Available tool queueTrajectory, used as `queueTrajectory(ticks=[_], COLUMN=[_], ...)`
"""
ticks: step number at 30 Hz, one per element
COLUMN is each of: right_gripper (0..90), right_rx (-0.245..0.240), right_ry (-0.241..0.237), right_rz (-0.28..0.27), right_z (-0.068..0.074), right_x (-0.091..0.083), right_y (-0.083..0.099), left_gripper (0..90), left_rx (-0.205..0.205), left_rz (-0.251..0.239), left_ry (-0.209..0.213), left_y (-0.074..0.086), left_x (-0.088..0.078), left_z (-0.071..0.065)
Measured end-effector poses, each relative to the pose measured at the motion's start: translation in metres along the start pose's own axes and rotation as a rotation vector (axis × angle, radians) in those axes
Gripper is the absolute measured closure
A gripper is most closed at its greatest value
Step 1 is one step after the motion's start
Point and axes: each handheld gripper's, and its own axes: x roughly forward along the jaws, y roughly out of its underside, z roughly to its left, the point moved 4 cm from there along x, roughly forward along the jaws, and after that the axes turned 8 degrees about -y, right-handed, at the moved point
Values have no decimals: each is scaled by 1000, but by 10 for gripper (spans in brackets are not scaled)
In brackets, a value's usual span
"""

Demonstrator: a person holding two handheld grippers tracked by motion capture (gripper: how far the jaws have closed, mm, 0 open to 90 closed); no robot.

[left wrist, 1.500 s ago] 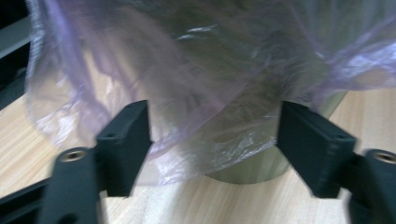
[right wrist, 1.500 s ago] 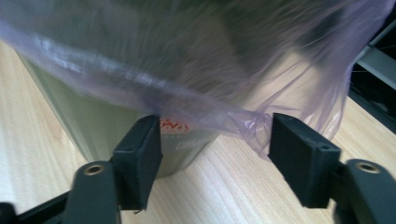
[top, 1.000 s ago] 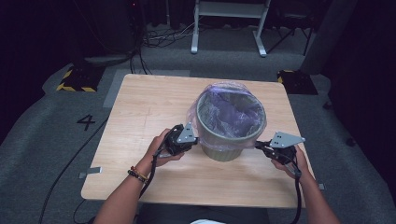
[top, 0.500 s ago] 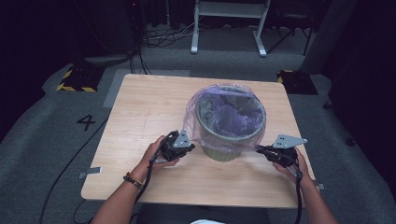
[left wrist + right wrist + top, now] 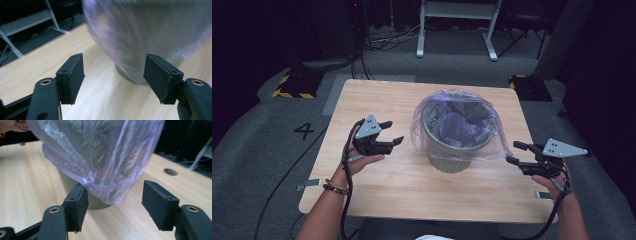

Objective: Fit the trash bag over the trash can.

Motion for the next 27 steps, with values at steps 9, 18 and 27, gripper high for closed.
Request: queueTrajectory(ticks=[9,18,27], right_gripper=[362,436,497], right_rx=[-49,34,-20], right_ry=[-38,136,116], right_rz=[111,-39,-29], right_z=[3,-21,-47], right_x=[-3,0,43], right_y=[0,-36,-94], left_gripper=[324,443,526], left_rx=[-18,-13,-11], left_rz=[31,49,27], left_ry=[4,-46,-19], left_y=[-28,-43,-49], left_x=[41,77,96], left_z=[9,17,16])
